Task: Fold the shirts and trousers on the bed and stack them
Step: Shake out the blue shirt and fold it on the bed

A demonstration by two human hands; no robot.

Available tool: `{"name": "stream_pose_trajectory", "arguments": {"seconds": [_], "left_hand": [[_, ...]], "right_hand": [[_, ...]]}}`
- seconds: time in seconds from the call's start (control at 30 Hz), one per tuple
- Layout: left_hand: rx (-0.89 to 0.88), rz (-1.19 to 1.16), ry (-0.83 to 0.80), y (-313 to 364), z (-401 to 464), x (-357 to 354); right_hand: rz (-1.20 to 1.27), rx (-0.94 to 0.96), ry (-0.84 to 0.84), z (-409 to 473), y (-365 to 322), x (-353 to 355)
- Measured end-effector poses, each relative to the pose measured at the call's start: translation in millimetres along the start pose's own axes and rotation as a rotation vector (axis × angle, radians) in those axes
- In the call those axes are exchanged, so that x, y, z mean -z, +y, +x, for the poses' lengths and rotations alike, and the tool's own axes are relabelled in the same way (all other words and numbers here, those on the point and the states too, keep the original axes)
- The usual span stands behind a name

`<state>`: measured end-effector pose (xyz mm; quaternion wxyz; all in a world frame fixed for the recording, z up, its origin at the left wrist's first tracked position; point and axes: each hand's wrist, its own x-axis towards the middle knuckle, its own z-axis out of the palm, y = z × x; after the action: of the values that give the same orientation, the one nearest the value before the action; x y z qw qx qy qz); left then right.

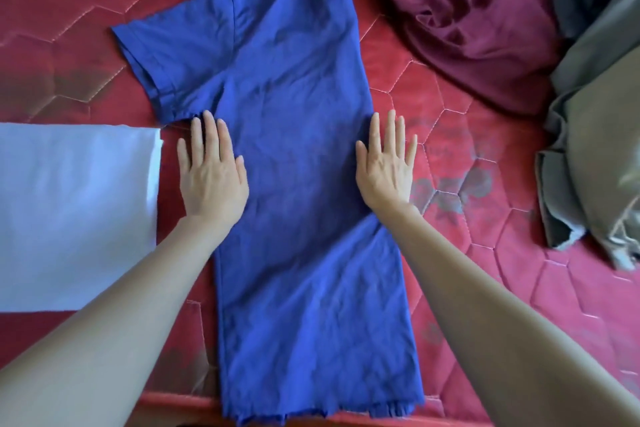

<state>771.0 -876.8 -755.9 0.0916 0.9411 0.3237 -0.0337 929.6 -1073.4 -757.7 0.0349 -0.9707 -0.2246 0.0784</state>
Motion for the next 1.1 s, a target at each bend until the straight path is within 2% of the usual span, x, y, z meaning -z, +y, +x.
{"name": "stream_pose_trajectory", "arguments": {"seconds": [0.03,0.1,0.17,0.23,0.3,0.4,0.57,0.7,0.77,0.83,0.9,1.0,1.1], "left_hand": [[-0.023,-0.013,0.046,8.8,-3.8,5.7],[-0.192,-0.033,0.144,33.3,-15.6,12.2],[-0.322,-0.023,0.131,56.0,-33.3,7.1],[-0.279,-0.007,0.004,64.4,-51.4,-8.0],[-0.200,0.005,-0.047,53.7,-63.5,-23.3],[-0.182,0.045,0.014,28.1,-78.1,-31.9],[0.003,0.014,-0.002,-5.7,-100.4,-30.1],[0.127,0.007,0.031,-4.5,-113.5,-23.4],[0.057,0.009,0.083,11.0,-125.0,-18.7],[-0.129,0.006,0.116,34.6,-144.3,-20.8],[-0.280,0.016,0.070,54.9,-168.7,-29.5],[-0.256,0.035,-0.021,53.0,-197.4,-43.1],[-0.181,0.051,-0.038,27.0,-210.8,-44.9]], "right_hand": [[0.018,0.029,0.052,-8.6,-10.2,3.7],[0.097,0.150,0.116,-31.6,-37.9,5.8],[0.137,0.278,0.083,-55.2,-61.1,-2.2],[0.111,0.322,-0.017,-73.7,-67.4,-14.9],[0.106,0.306,-0.040,-82.7,-55.8,-25.1],[0.062,0.248,-0.006,-94.2,-27.2,-29.7],[0.000,0.017,-0.047,-129.9,34.2,-29.1],[0.044,-0.088,-0.021,-157.5,47.9,-22.5],[0.059,-0.046,0.041,-171.2,35.5,-19.1],[0.078,0.077,0.077,-183.2,12.2,-19.7],[0.096,0.204,0.034,-194.7,-11.7,-25.0],[0.065,0.302,-0.063,-210.5,-21.3,-36.2],[0.018,0.333,-0.041,-220.0,-0.3,-39.6]]}}
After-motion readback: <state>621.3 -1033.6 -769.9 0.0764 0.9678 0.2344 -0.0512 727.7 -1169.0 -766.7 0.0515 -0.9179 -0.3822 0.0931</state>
